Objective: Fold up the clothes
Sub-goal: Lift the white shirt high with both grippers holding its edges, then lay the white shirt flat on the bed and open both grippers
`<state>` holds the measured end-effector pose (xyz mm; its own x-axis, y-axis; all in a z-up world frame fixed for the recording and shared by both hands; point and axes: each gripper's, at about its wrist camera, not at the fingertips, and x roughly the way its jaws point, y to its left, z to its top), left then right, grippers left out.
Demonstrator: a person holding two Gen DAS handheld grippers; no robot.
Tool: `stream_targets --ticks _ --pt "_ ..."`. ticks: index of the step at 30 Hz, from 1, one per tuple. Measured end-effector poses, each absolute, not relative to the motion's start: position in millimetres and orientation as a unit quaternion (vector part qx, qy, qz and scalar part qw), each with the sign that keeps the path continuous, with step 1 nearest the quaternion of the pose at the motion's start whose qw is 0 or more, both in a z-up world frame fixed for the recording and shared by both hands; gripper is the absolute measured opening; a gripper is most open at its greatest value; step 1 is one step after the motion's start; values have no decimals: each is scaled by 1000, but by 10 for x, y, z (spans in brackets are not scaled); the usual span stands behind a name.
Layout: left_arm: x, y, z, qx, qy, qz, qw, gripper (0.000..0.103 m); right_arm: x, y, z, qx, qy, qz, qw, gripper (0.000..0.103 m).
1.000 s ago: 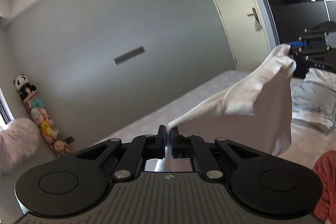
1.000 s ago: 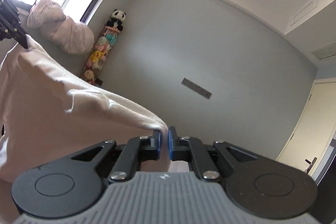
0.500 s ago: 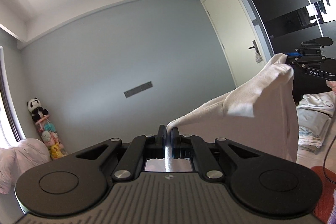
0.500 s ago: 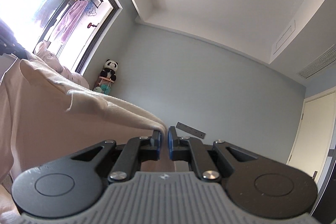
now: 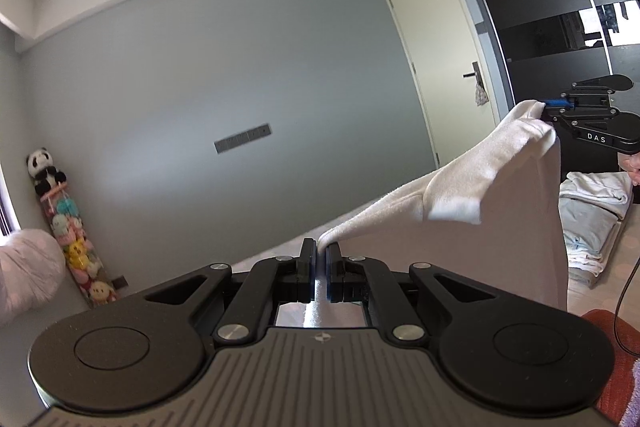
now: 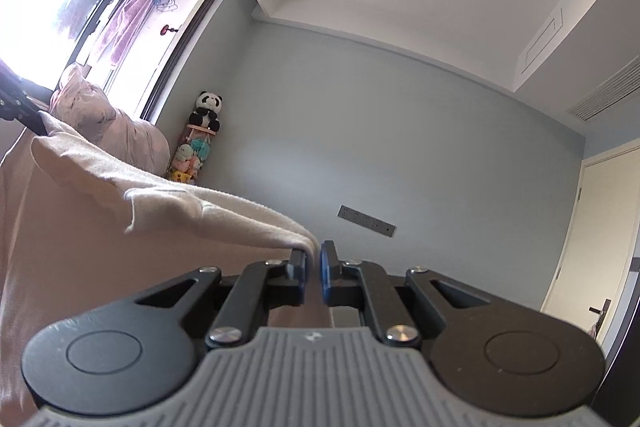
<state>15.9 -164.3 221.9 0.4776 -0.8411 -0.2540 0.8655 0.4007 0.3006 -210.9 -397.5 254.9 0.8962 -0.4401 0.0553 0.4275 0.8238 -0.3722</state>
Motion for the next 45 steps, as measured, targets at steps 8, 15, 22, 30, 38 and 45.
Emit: stream_targets --ticks 8,15,22,30,38,45 --pt "901 -2240 1861 222 89 -499 833 3 -1199 -4581 2217 -169 89 -231 954 9" --pt "1622 -2841 1270 252 154 -486 822 3 -253 -5238 1626 -125 186 -220 949 9" --pt "2405 -3348 422 257 234 -471 811 3 630 -5808 689 -88 268 -212 936 9" --pt "3063 -3851 -506 244 316 -467 789 3 1390 -6374 -337 -41 341 -204 917 9" --pt "3457 -4222 -1134 226 371 -458 775 6 1883 -6642 -972 -11 387 -190 902 22" --pt "3348 -4108 -1215 231 389 -456 767 50 1695 -6619 -993 -7 402 -198 894 55"
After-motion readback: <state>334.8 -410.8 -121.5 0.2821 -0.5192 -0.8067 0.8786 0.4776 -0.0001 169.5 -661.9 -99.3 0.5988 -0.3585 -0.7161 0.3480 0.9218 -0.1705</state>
